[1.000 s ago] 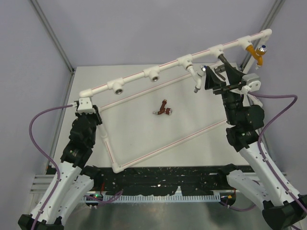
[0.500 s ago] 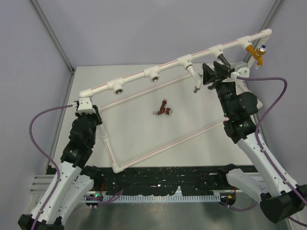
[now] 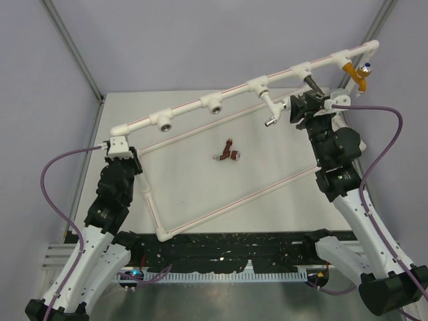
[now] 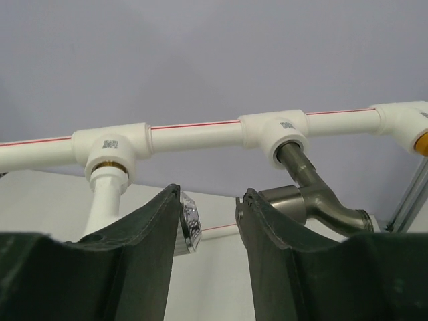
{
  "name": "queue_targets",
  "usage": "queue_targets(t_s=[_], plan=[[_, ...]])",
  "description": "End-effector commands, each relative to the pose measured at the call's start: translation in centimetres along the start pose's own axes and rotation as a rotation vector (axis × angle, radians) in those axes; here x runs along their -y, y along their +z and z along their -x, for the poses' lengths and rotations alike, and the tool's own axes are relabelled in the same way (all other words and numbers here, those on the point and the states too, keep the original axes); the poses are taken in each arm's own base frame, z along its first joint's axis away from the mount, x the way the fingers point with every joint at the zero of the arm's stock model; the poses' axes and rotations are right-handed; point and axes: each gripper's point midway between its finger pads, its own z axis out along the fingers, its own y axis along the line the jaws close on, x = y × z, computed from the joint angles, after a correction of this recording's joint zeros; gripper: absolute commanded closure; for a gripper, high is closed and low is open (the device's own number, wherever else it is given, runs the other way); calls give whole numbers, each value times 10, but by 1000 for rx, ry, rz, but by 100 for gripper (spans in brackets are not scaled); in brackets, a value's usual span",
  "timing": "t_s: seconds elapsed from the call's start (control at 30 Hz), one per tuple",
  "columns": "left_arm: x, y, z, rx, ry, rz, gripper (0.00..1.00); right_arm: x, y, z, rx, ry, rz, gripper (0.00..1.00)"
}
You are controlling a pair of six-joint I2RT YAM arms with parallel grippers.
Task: Install the water faucets
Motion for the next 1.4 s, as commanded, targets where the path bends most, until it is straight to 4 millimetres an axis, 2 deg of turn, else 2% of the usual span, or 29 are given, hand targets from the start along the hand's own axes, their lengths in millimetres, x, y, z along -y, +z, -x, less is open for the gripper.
queue_targets(t_s=[0.0,0.07,0.1,0.17,0.27,0.3,0.43,0.63,0.73,0.83,1.0,1.17,1.27,1.37], plan=[[4,-2,-2,-24,84,-39,100,-6,-18,15,30,-123,73,49],[4,-2,-3,-27,86,-41,100,-4,-26,31,72,-228,81,41],[4,-2,-3,-28,86,-41,100,-2,-29,37,85,-269,78,33],[4,-2,-3,-25,85,-42,100,-4,-39,49,118,-467,129,25],[4,-2,-3,-25,85,-42,100,-10,-48,47,121,-658,205,18],[5,-2,-3,-25,85,-44,100,-10,-52,43,108,-758,229,15],[5,-2,-3,-25,85,-47,100,-20,-58,28,107,-965,341,10],[5,-3,-1,-20,82,-47,100,-28,-49,4,85,-1089,438,12],[4,-3,-2,-23,83,-44,100,-30,-43,1,88,-1119,444,15],[5,-3,-2,-23,84,-45,100,-34,-36,7,123,-1137,433,16],[4,-3,-2,-23,84,-44,100,-43,-22,-4,104,-1166,442,17],[4,-3,-2,-23,84,-42,100,-43,-7,-12,102,-1192,392,20],[4,-3,-1,-20,82,-41,100,-39,0,-15,90,-1151,349,25],[4,-3,-1,-20,82,-44,100,-42,1,-21,88,-1013,336,32]])
